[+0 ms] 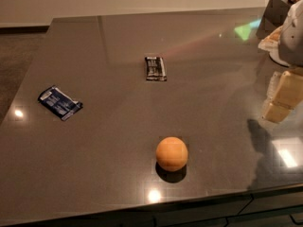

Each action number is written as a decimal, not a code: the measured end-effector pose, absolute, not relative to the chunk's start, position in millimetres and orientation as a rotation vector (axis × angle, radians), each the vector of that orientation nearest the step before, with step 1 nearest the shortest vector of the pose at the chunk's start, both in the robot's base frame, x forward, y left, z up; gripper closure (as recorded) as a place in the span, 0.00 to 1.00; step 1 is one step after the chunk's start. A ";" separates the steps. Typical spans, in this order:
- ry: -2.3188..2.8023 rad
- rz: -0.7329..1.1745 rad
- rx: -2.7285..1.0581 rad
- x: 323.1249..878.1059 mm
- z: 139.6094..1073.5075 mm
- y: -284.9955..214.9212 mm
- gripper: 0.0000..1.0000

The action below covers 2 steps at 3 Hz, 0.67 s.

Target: Move orange near rxbar blueberry

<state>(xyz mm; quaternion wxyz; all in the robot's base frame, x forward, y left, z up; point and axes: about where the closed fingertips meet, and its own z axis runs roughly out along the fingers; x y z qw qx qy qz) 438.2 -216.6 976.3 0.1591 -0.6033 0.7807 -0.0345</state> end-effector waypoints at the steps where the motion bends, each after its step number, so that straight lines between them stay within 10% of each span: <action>1: 2.224 -0.094 -1.728 438.8 977.1 -214.8 0.00; 2: 2.135 0.005 -1.811 434.1 957.3 -179.3 0.00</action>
Offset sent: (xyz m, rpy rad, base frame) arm -0.0054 0.0641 -0.0380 0.0967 0.0517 0.1752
